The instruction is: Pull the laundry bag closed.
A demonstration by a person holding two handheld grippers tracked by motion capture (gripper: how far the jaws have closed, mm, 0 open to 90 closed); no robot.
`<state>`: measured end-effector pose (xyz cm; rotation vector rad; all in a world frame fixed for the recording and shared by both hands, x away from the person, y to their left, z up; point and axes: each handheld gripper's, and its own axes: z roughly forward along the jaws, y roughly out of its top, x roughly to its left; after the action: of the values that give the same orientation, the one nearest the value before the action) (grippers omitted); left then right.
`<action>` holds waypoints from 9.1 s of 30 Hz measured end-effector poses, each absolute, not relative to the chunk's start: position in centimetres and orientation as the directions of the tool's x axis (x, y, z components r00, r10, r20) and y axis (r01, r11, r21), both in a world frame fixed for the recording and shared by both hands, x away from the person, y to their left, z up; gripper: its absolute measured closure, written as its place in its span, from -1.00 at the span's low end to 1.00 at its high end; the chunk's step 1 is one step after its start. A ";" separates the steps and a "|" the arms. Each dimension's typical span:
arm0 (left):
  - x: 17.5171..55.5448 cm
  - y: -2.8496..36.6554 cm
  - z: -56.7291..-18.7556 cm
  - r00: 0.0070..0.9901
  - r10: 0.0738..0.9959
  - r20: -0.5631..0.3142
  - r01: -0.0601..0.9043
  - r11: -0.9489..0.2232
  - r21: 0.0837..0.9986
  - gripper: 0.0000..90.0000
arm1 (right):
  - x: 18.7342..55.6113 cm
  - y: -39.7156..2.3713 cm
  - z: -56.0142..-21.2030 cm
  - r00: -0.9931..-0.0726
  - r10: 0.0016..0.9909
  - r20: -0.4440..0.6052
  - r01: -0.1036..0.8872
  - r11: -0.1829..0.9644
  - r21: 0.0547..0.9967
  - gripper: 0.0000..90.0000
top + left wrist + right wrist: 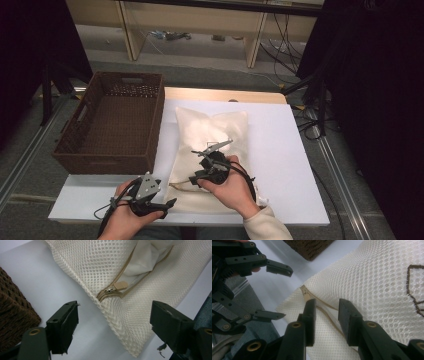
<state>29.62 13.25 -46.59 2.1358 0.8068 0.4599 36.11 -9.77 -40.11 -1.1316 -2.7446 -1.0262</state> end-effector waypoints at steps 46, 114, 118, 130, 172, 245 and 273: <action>29.6 12.6 -47.1 0.728 0.685 0.007 0.428 -0.463 0.776 -0.41 | 36.7 -4.7 -44.2 -0.741 0.584 0.330 0.653 0.514 0.557 0.93; 31.5 12.8 -45.0 0.655 0.741 -0.148 0.510 -0.289 0.810 0.88 | 36.4 -8.4 -41.0 -0.667 0.708 0.233 0.717 0.524 0.459 0.97; 31.5 12.8 -45.1 0.655 0.741 -0.148 0.514 -0.293 0.806 0.88 | 36.5 -8.4 -41.1 -0.688 0.688 0.232 0.700 0.544 0.463 0.97; 31.6 12.8 -45.1 0.659 0.738 -0.147 0.512 -0.297 0.806 0.88 | 36.4 -8.5 -40.9 -0.685 0.690 0.234 0.704 0.543 0.458 0.97; 31.8 12.8 -45.6 0.641 0.753 -0.147 0.527 -0.293 0.798 0.88 | 35.2 -14.5 -39.2 -0.589 0.781 0.209 0.778 0.477 0.409 0.97; 31.9 13.0 -46.0 0.641 0.757 -0.125 0.527 -0.316 0.789 0.88 | 35.8 -23.2 -40.6 -0.348 0.922 0.173 0.904 0.280 0.324 0.97; 31.7 12.8 -46.3 0.653 0.752 -0.089 0.501 -0.342 0.795 0.52 | 36.1 -23.7 -40.3 -0.341 0.920 0.191 0.886 0.248 0.392 0.56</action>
<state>31.72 12.77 -46.35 2.0173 0.9742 0.3718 36.08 -23.66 -40.31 -1.8443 -2.5411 -0.7090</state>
